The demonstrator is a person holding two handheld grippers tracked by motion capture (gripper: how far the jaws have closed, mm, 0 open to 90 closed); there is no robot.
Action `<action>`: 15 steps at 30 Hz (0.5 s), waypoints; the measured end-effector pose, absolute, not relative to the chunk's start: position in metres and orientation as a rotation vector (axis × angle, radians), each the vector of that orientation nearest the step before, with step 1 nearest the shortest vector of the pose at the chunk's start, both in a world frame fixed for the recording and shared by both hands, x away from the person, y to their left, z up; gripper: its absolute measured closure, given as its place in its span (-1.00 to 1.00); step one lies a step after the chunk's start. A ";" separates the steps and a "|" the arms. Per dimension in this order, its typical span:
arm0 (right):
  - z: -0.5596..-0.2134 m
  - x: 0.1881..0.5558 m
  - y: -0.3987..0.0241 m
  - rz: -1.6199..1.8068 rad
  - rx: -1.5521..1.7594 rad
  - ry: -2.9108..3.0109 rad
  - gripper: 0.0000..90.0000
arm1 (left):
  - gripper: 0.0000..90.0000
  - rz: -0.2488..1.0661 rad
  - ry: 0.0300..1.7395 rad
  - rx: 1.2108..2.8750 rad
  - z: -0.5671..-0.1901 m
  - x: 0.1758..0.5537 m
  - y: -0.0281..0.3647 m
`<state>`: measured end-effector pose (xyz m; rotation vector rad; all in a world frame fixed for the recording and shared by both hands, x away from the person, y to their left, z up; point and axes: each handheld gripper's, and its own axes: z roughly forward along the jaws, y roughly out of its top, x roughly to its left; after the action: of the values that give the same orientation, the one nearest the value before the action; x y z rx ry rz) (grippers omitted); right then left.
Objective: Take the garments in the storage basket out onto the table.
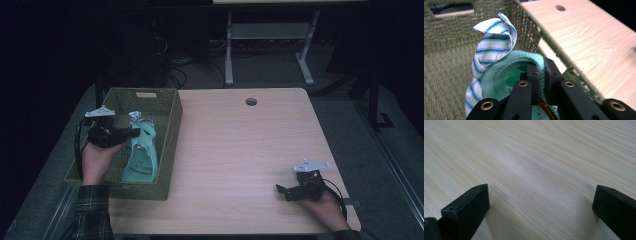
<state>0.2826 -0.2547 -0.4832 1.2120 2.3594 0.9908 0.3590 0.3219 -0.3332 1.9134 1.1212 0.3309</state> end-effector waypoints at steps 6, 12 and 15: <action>-0.483 0.283 -0.255 0.991 1.211 2.359 -0.99 | 0.87 0.351 1.068 1.900 -0.314 0.357 0.316; -0.483 0.283 -0.255 0.991 1.211 2.358 -0.99 | 0.88 0.360 1.023 1.892 -0.298 0.358 0.311; -0.483 0.283 -0.255 0.992 1.213 2.358 -0.99 | 0.89 0.362 1.009 1.895 -0.291 0.359 0.308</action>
<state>0.2827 -0.2546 -0.4832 1.2129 2.3584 0.9919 0.3585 0.3084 -0.2913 1.8947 1.0090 0.3620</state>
